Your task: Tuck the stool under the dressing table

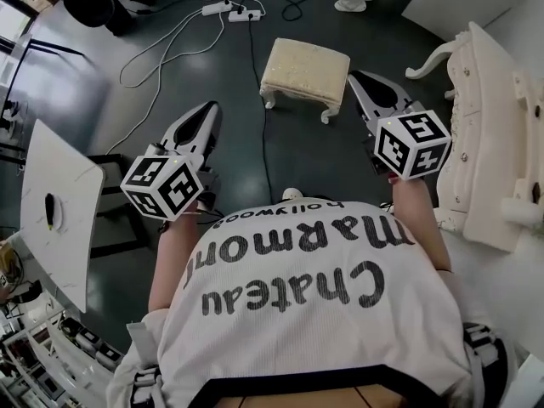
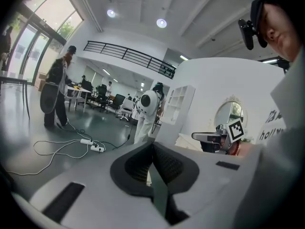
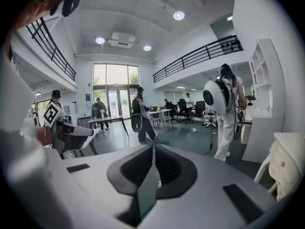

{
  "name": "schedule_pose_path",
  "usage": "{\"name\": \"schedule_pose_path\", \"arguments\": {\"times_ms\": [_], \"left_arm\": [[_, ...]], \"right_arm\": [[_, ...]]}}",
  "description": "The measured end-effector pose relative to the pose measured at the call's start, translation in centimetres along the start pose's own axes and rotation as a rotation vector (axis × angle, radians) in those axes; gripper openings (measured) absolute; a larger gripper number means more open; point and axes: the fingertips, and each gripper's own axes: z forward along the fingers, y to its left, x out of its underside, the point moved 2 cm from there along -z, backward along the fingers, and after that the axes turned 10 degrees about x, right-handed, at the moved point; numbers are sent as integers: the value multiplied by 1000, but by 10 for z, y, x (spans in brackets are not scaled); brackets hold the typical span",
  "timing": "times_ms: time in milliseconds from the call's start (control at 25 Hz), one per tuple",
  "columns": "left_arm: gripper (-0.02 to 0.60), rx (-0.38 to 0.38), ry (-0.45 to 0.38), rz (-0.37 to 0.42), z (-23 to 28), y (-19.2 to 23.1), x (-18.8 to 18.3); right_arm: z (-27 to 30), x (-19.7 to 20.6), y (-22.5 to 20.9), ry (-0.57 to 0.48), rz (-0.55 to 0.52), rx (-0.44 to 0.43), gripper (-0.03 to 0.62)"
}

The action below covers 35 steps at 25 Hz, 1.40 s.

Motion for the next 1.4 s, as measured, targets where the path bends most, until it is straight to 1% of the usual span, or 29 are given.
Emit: {"name": "schedule_pose_path", "arguments": {"times_ms": [200,400,520,640,760,880,1080,1280,1400], "left_arm": [[23,14,25,-6,38,7,4],[23,21,99,-36,60,14,27],[23,18,122,-57,65,22,38],[23,18,137,-70,69,34,43],[23,19,146,-90,75,54,42],[23,41,141,-88,88,76,28],[23,80,141,-64,115,118,-9],[23,119,172,-33,145,157,-51],[23,155,192,-7,162,181,-73]], "right_arm": [[23,13,-23,18,31,-12,37],[38,45,-37,89,98,-12,37],[47,62,-39,125,143,-13,37],[61,66,-39,138,166,-14,37],[78,62,-37,143,158,-9,37],[98,53,-40,145,166,13,37],[138,26,-43,140,172,50,37],[182,-9,-53,102,202,93,37],[206,-17,-50,99,222,120,37]]}}
